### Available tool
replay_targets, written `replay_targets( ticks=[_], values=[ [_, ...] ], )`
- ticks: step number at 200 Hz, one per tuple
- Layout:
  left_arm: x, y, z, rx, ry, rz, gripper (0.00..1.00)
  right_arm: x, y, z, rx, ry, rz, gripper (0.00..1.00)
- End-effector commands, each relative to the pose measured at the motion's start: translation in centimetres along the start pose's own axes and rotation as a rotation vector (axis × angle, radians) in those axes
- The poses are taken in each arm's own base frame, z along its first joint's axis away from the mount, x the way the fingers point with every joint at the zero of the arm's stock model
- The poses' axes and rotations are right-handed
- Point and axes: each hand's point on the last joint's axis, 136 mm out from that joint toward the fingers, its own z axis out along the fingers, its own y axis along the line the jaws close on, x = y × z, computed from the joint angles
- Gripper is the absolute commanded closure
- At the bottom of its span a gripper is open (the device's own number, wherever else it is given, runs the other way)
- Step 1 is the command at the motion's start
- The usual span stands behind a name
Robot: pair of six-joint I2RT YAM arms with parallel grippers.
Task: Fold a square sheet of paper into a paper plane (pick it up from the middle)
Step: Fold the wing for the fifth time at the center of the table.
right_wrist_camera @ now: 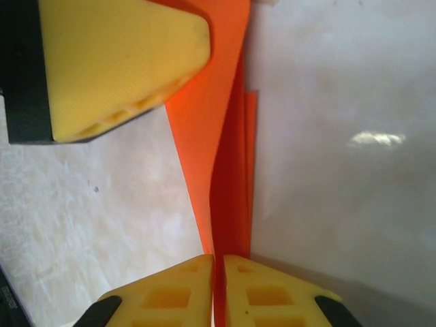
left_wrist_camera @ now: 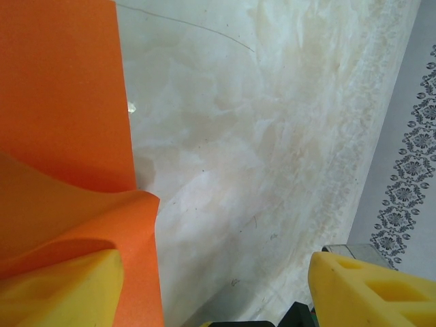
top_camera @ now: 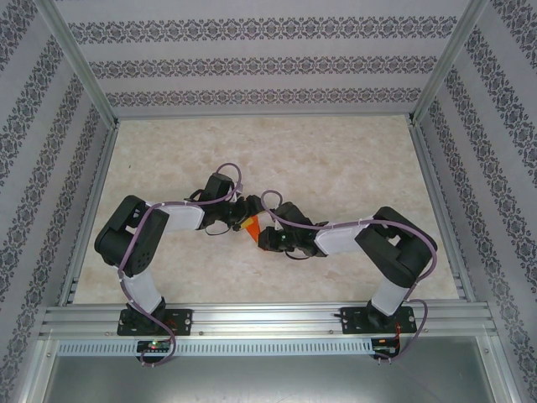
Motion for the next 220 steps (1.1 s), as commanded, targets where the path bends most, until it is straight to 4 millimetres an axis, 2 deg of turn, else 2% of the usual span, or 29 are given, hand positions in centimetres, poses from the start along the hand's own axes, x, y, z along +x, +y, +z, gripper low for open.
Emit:
replay_targets(
  ticks=[1,28,43,64,96,133,156,191,220],
  values=[
    [-0.8,2.4,0.2,-0.087,-0.024,-0.004,0.27,2.1,-1.8,-0.6,0.061,0.071,0.037,0.88],
    [-0.8,2.3,0.2,-0.083,-0.024,-0.002,0.27,2.5,-2.0,-0.4,0.064,0.088,0.04,0.91],
    [-0.8,2.3,0.2,-0.083,-0.023,-0.002,0.27,2.6,-2.0,-0.1,0.055,0.098,0.044,0.97],
    [-0.7,2.3,0.1,-0.083,-0.022,-0.002,0.27,3.5,-3.1,0.4,0.106,0.145,0.071,0.97],
    [-0.6,2.4,0.1,-0.086,-0.019,-0.004,0.27,5.5,-6.1,0.7,0.236,0.232,0.138,0.97],
    [-0.6,2.6,0.0,-0.095,-0.02,-0.006,0.27,6.5,-7.0,-0.2,0.312,0.274,0.15,0.95],
    [-0.6,2.6,0.1,-0.096,-0.02,-0.007,0.27,5.0,-5.6,-1.2,0.299,0.228,0.123,0.91],
    [-0.6,2.7,0.1,-0.101,-0.017,-0.01,0.27,1.4,-1.5,-3.0,0.197,0.118,0.081,0.84],
    [-0.6,2.8,0.3,-0.102,-0.01,-0.01,0.27,-0.7,1.1,-4.4,0.115,0.038,0.066,0.8]
  ],
)
